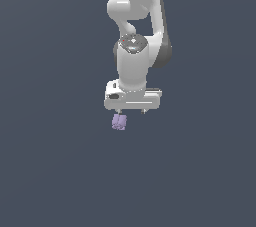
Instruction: Pick up the object and move it to a goal position.
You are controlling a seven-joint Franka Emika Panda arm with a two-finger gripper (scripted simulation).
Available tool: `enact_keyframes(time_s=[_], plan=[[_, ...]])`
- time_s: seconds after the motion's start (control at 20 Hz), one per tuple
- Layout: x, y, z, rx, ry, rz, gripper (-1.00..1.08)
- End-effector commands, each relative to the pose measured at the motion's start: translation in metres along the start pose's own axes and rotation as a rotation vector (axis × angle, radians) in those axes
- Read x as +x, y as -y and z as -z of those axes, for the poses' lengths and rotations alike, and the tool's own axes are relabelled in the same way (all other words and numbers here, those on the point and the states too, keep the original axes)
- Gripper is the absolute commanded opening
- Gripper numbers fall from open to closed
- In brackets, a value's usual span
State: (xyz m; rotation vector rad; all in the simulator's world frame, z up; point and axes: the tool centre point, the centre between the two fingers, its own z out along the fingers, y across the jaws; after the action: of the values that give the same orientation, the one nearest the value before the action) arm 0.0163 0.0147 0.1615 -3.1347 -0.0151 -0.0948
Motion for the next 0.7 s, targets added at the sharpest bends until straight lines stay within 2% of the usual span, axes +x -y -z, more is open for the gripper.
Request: enact_keyframes(time_s=[0.0, 0.3, 0.65], plan=[[-0.008, -0.019, -0.023, -0.002, 0.021, -0.063, 1.00], [-0.025, -0.051, -0.062, -0.009, 0.054, -0.172, 1.00], [-0.028, -0.056, -0.069, -0.011, 0.060, -0.186, 1.00]])
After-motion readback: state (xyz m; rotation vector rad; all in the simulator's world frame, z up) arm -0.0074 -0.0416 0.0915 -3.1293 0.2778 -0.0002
